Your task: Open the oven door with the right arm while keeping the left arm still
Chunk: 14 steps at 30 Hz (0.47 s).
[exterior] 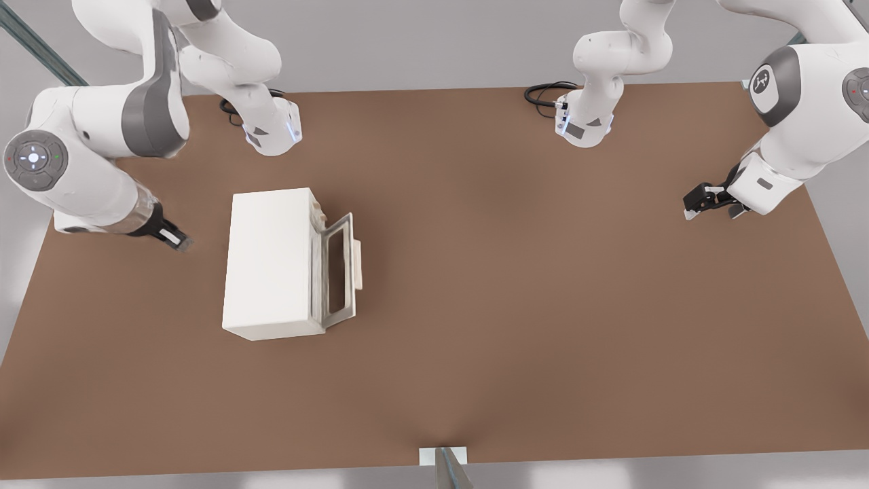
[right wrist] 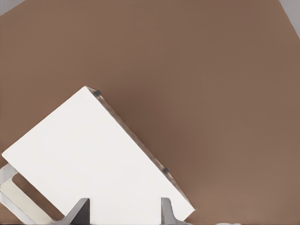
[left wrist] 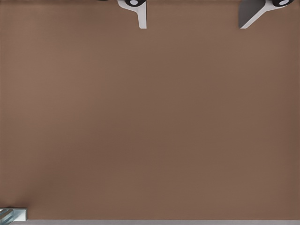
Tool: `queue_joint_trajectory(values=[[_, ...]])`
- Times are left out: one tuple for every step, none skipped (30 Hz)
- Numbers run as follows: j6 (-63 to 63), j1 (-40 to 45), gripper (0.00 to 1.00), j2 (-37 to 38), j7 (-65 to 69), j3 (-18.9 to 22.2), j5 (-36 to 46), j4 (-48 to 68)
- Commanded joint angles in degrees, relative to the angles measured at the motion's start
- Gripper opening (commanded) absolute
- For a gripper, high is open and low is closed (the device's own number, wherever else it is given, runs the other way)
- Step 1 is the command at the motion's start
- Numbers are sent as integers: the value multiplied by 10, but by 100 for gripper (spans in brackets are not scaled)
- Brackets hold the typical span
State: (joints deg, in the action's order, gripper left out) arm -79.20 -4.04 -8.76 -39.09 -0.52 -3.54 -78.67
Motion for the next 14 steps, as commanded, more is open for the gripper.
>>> queue_joint_trajectory(values=[[-19,-12,100,-6,345,3,42,16],[-14,-12,100,-6,344,3,42,19],[-1,-12,100,-5,345,3,42,19],[7,-1,100,-6,346,3,39,22],[6,1,100,-9,344,2,40,24],[4,3,100,-11,348,2,37,24],[5,3,100,-11,348,2,35,32],[4,4,100,-10,348,3,36,35],[4,4,100,-11,347,2,34,37],[5,4,100,-10,347,3,37,38],[6,5,100,-10,348,4,37,38],[6,5,100,-10,348,3,37,38],[6,5,100,-10,348,4,37,38],[6,4,100,-10,348,3,36,38]])
